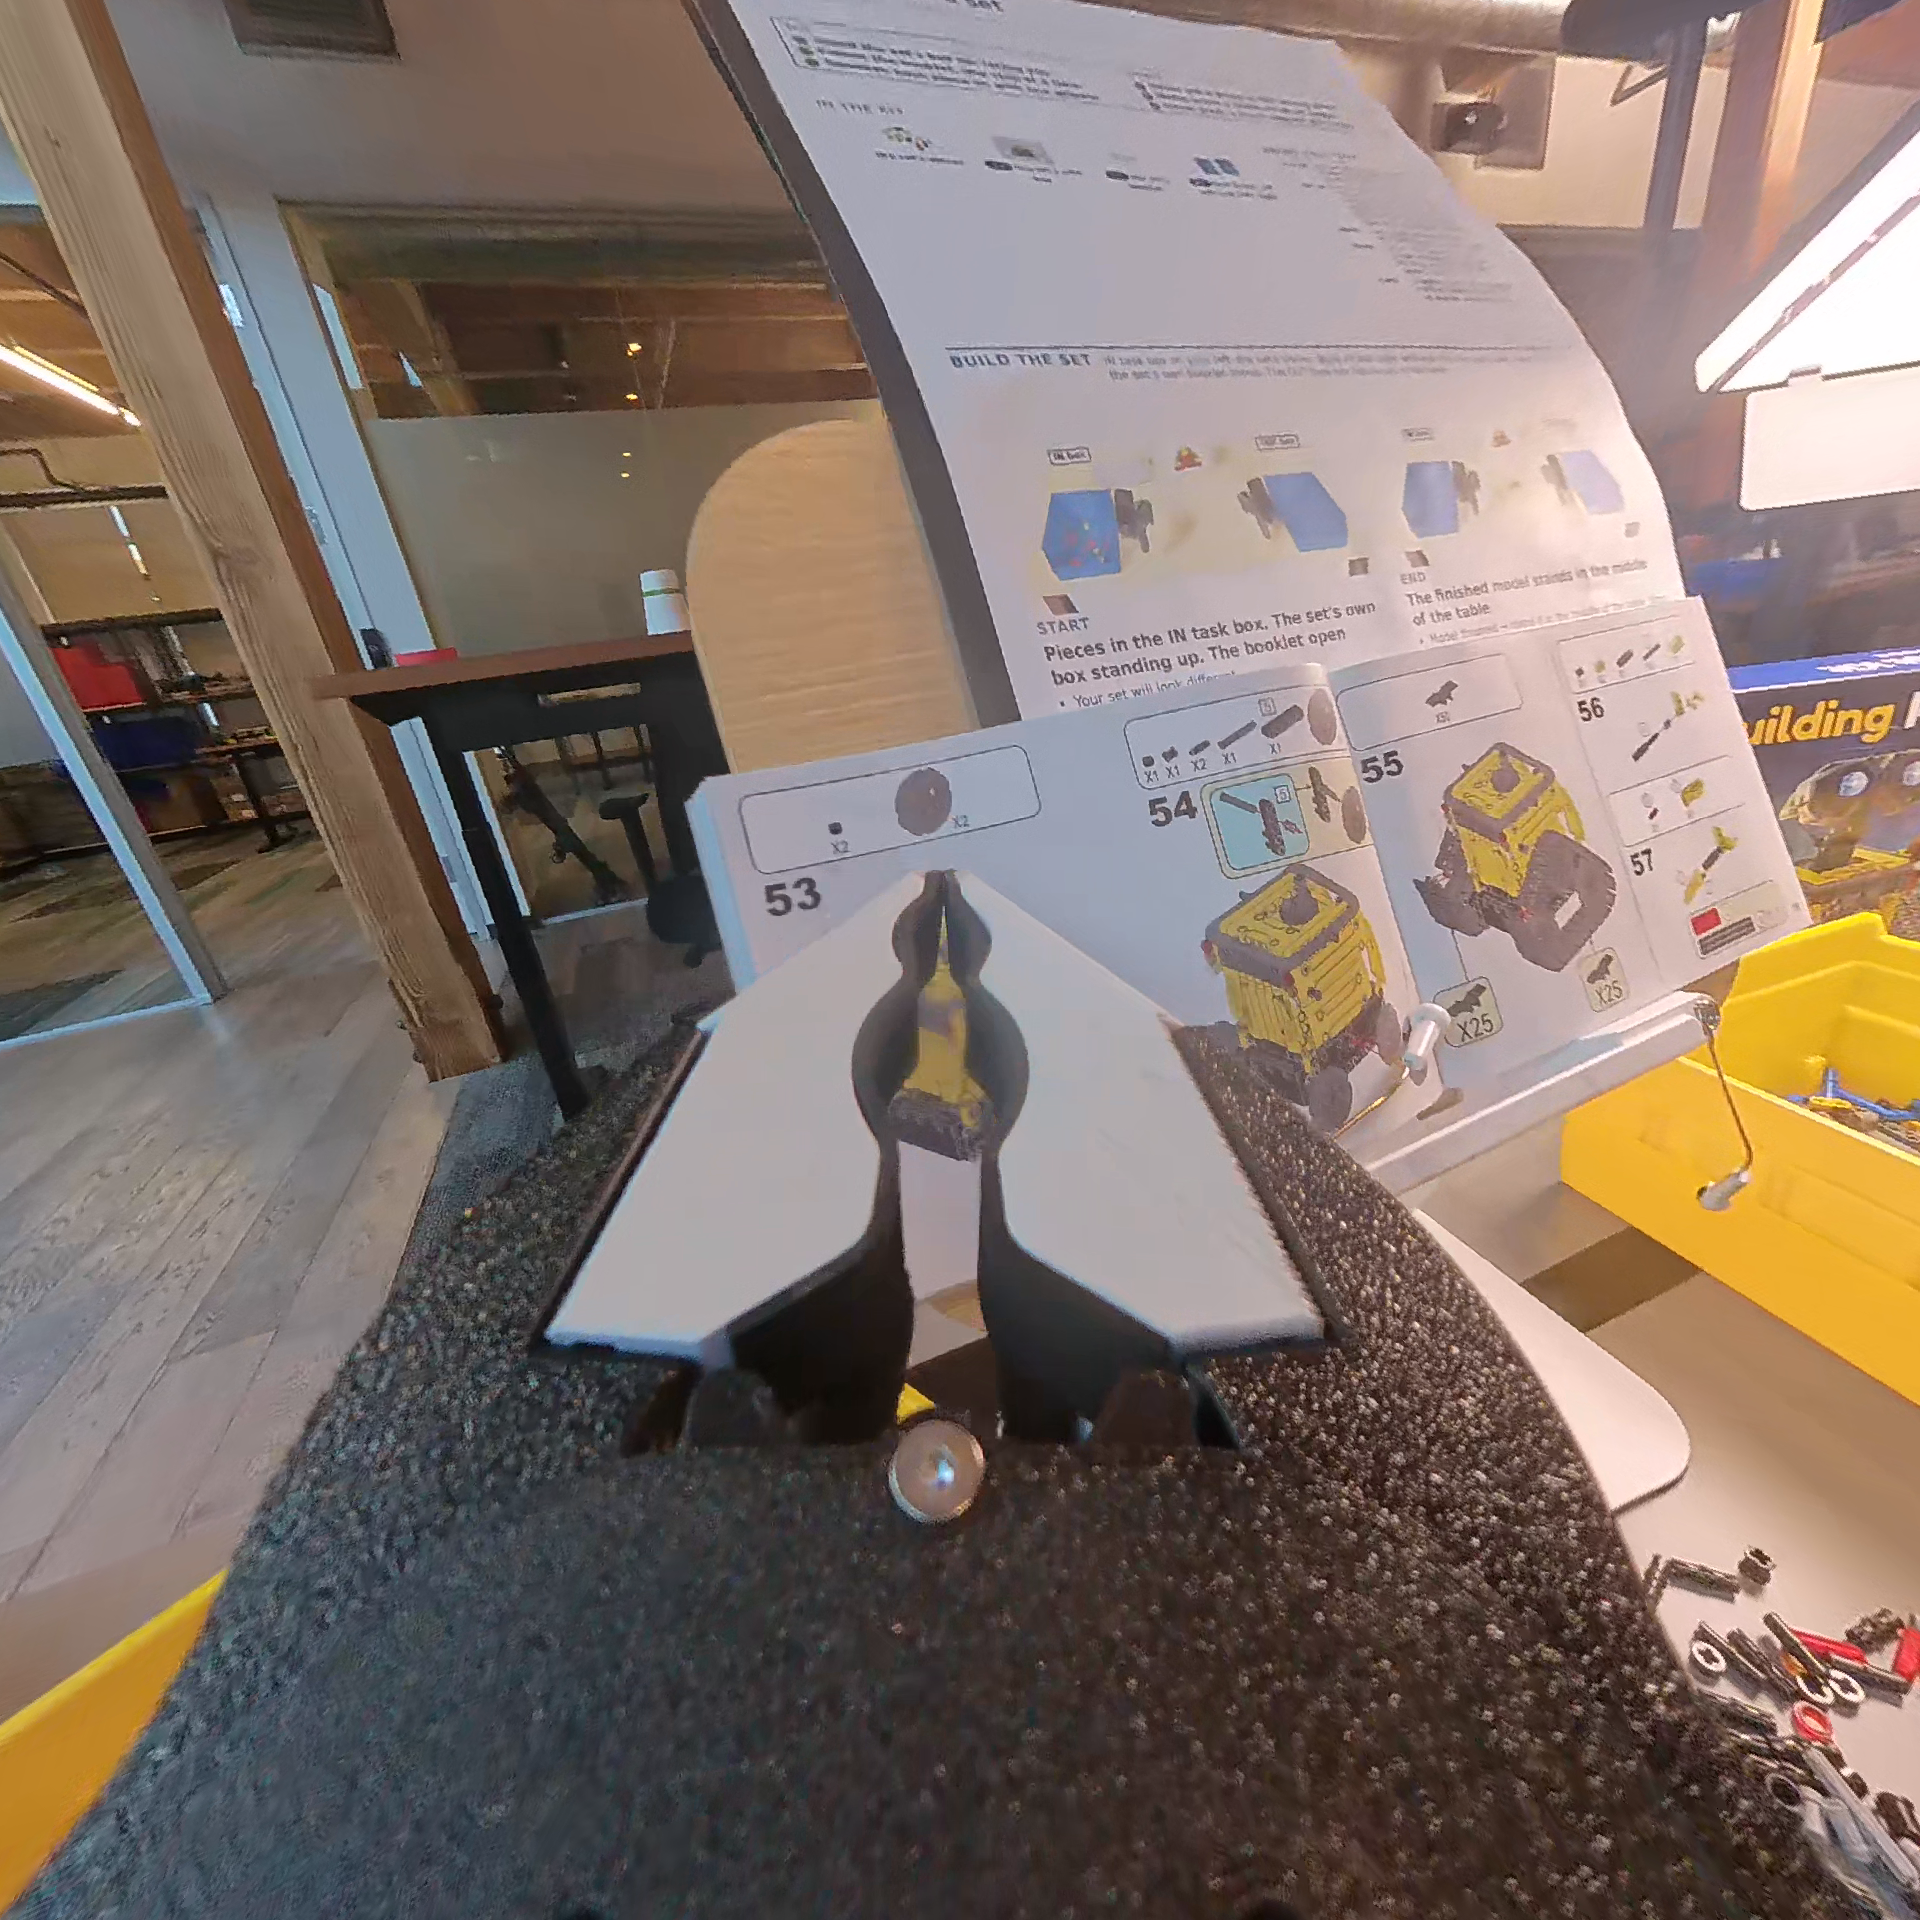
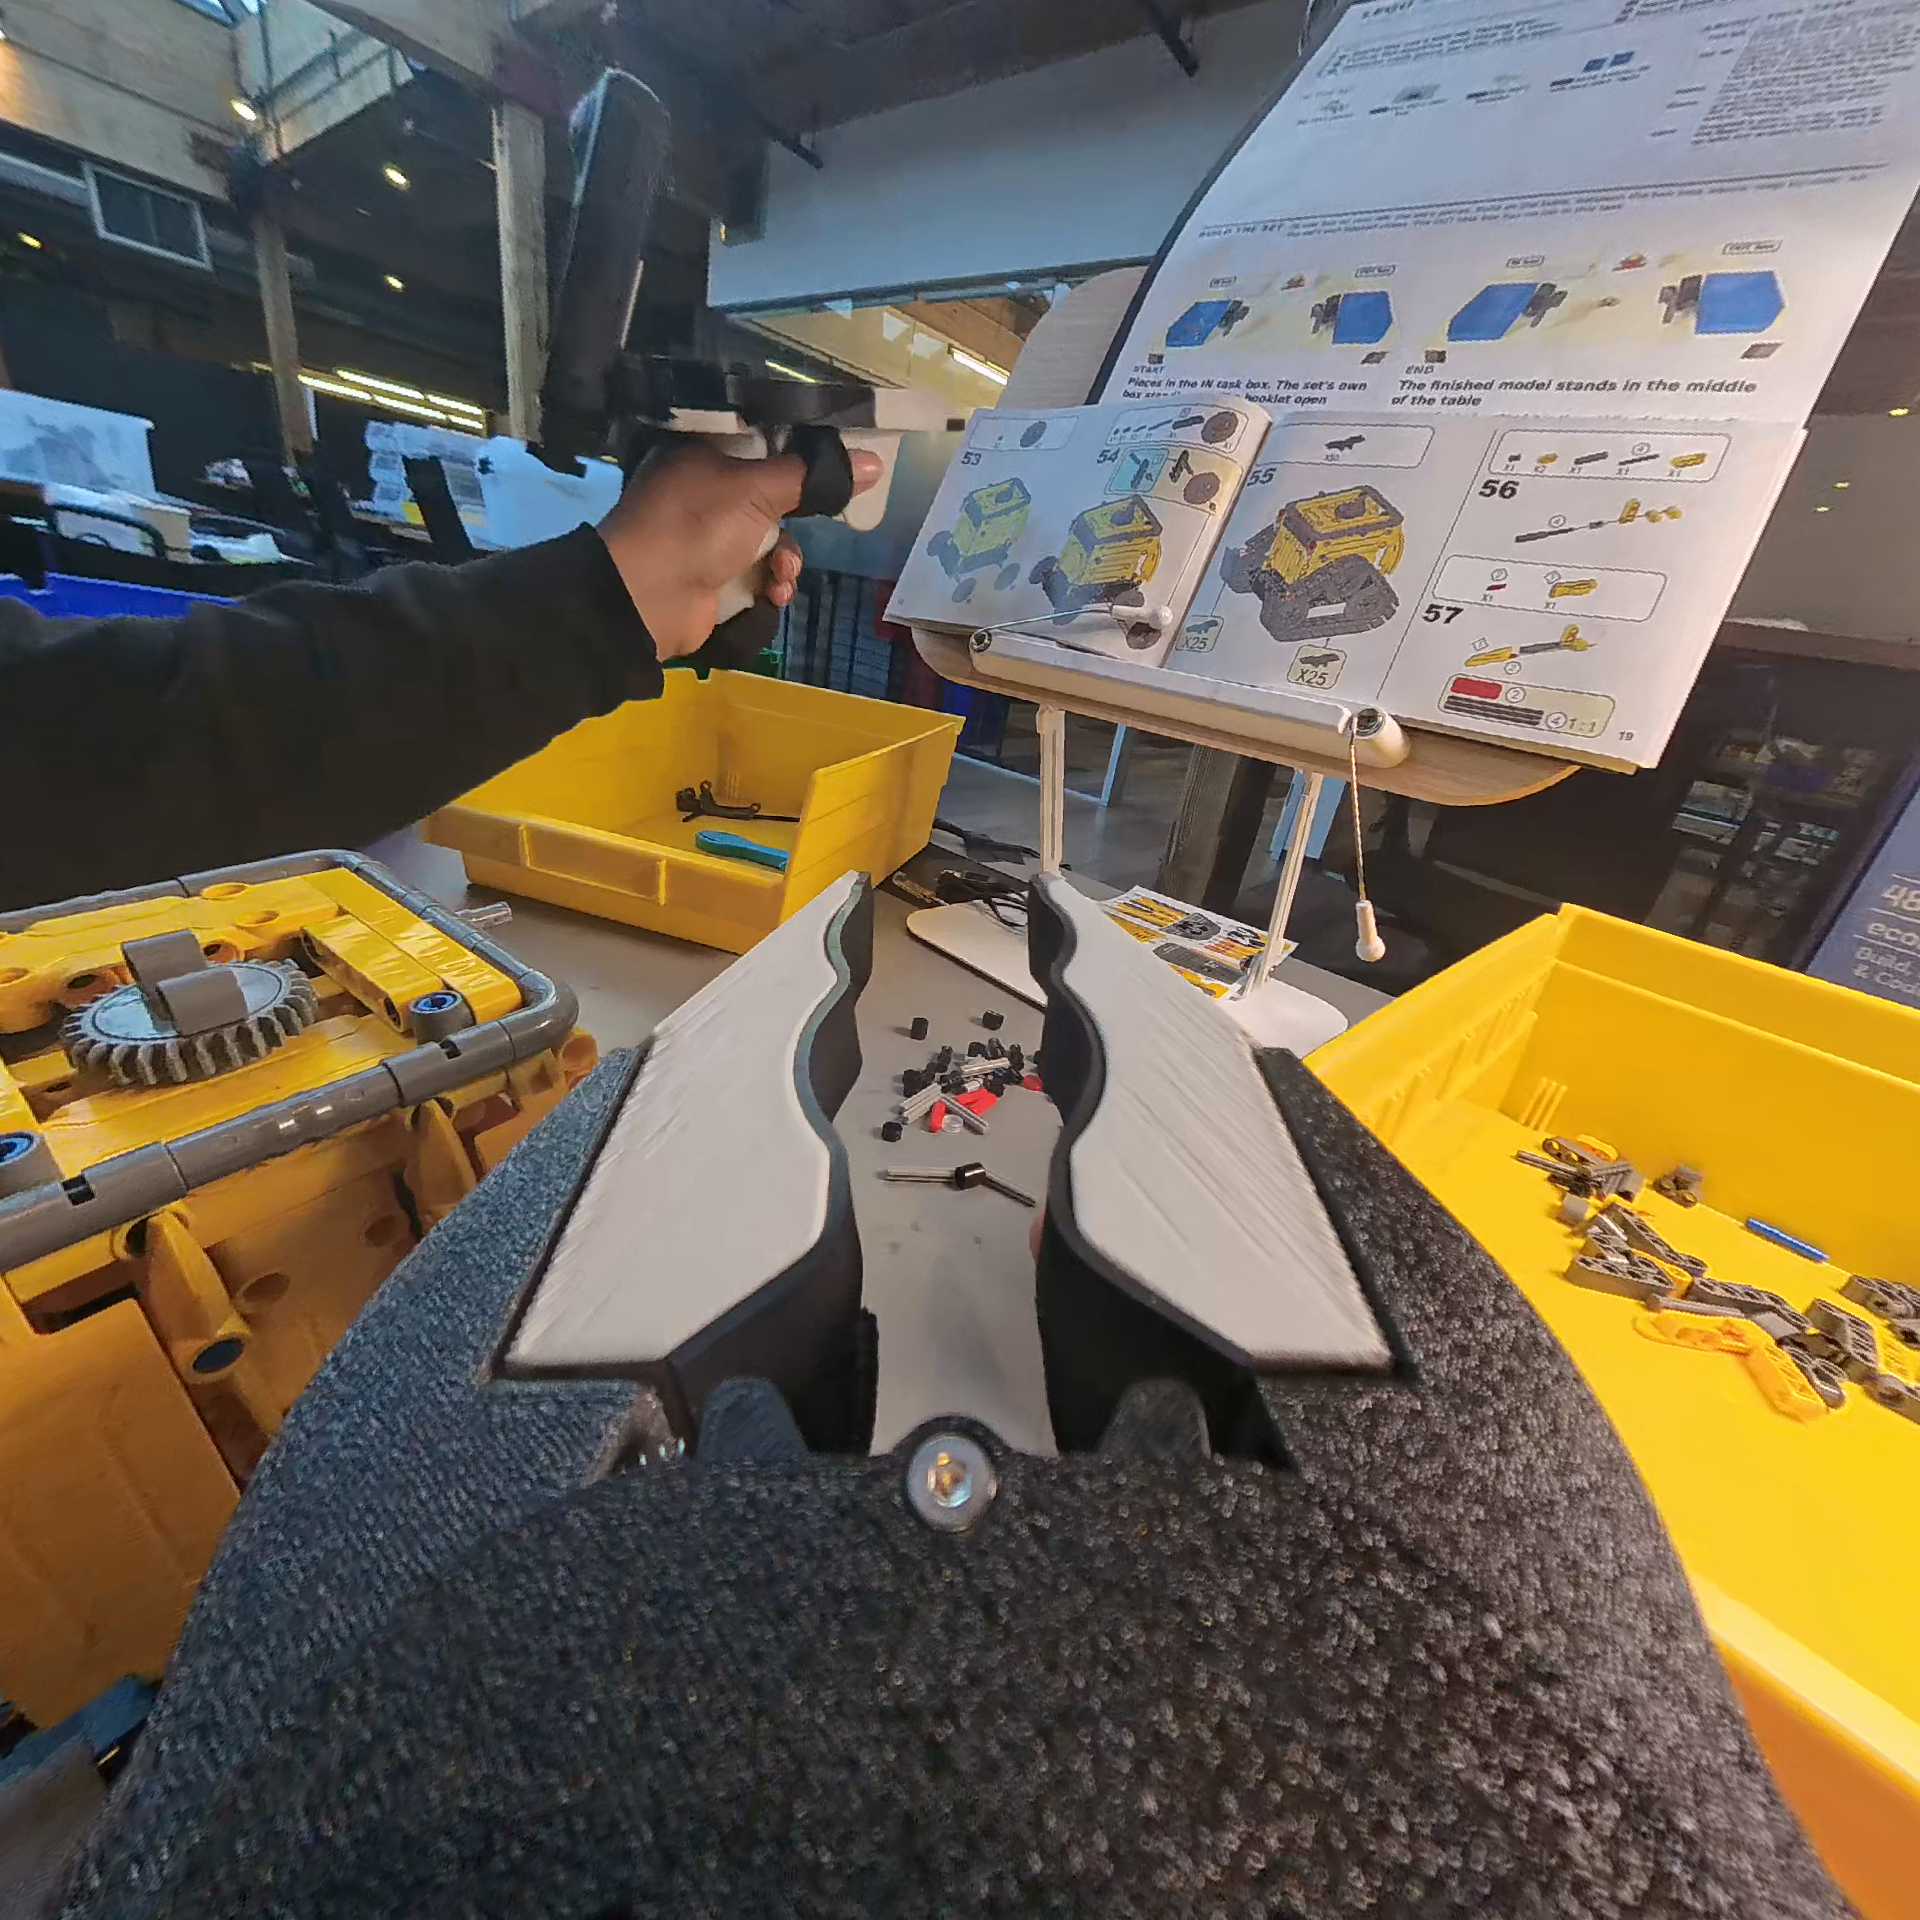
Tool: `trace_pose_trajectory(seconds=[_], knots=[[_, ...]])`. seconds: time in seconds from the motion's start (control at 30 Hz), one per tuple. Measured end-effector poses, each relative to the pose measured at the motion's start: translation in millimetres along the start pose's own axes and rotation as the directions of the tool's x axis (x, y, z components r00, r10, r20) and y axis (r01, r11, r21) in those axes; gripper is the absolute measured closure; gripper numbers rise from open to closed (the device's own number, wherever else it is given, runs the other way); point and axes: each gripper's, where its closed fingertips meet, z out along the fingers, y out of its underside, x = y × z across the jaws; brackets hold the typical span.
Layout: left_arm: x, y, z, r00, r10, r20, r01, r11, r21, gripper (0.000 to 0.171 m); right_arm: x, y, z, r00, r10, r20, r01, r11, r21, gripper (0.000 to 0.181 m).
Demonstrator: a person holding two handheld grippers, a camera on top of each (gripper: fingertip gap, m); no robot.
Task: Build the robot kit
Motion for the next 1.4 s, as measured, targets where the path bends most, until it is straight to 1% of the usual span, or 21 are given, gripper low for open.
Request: trace_pose_trajectory(seconds=[0.2,0.3,0.4,0.43,0.53,0.57,0.63,0.67,0.73,0.8,0.87,0.9,0.97,1.03,1.13,1.23,1.4], knots=[[18.6,-2.2,-4.4,0.998,0.063,-0.027,-0.063,0.998,-0.005,0.171,-2.6,0.0,0.0,1.0,-0.006,0.011,0.006,1.0,0.0,0.152],[32.3,-6.5,-11.9,0.993,0.072,-0.092,-0.075,0.997,-0.023,0.171,-3.8,0.6,0.2,1.0,-0.008,0.015,0.008,1.0,-0.006,0.152],[52.9,-14.9,-24.8,0.979,0.088,-0.183,-0.096,0.995,-0.039,0.161,-3.8,2.0,0.2,1.0,-0.004,0.013,0.004,1.0,-0.017,0.152],[61.5,-17.2,-30.4,0.971,0.098,-0.218,-0.112,0.992,-0.051,0.155,-3.0,2.4,0.0,1.0,0.001,0.01,0.0,1.0,-0.02,0.152],[91.3,-21.7,-50.0,0.941,0.107,-0.321,-0.145,0.984,-0.098,0.128,0.6,3.1,-0.7,1.0,0.02,-0.001,-0.02,0.999,-0.025,0.151],[103.6,-20.4,-57.8,0.928,0.1,-0.359,-0.15,0.982,-0.115,0.125,2.2,2.9,-1.0,1.0,0.027,-0.006,-0.027,0.999,-0.023,0.151],[132.2,-3.1,-75.7,0.891,0.078,-0.447,-0.177,0.967,-0.185,0.121,4.9,2.9,-1.4,0.999,0.042,-0.013,-0.042,0.999,-0.02,0.151],[146.2,11.3,-86.0,0.872,0.073,-0.484,-0.201,0.955,-0.218,0.124,5.8,2.8,-1.8,0.999,0.046,-0.016,-0.046,0.999,-0.019,0.151],[173.2,51.8,-107.2,0.833,0.048,-0.551,-0.251,0.92,-0.299,0.137,5.5,2.9,-2.1,0.999,0.047,-0.014,-0.047,0.999,-0.021,0.151],[194.4,101.0,-125.1,0.804,0.004,-0.594,-0.302,0.864,-0.403,0.142,4.0,3.8,-1.4,0.999,0.037,-0.012,-0.037,0.999,-0.028,0.151],[215.2,143.7,-141.4,0.766,-0.071,-0.639,-0.333,0.806,-0.489,0.146,1.7,4.8,-0.5,1.0,0.019,-0.008,-0.019,0.999,-0.038,0.152],[224.2,160.3,-147.8,0.749,-0.117,-0.652,-0.337,0.78,-0.527,0.148,0.2,5.3,-0.6,1.0,0.006,-0.005,-0.007,0.999,-0.043,0.152],[235.7,184.9,-151.9,0.731,-0.172,-0.661,-0.345,0.742,-0.575,0.151,-2.0,6.8,-0.7,1.0,-0.027,-0.002,0.027,0.998,-0.058,0.152],[245.0,198.3,-152.9,0.708,-0.225,-0.669,-0.342,0.72,-0.604,0.155,-2.5,8.8,-0.3,0.999,-0.052,-0.004,0.052,0.996,-0.073,0.152],[251.4,209.7,-153.5,0.691,-0.257,-0.676,-0.353,0.696,-0.625,0.156,-3.1,10.3,0.6,0.999,-0.052,0.0,0.052,0.995,-0.082,0.152],[251.9,210.9,-148.7,0.698,-0.242,-0.674,-0.353,0.702,-0.618,0.157,-4.3,11.8,1.7,0.999,-0.052,0.007,0.052,0.994,-0.091,0.152],[254.7,213.8,-142.5,0.702,-0.232,-0.674,-0.365,0.695,-0.619,0.159,-4.3,13.5,2.9,0.999,-0.046,0.011,0.047,0.994,-0.1,0.152]])
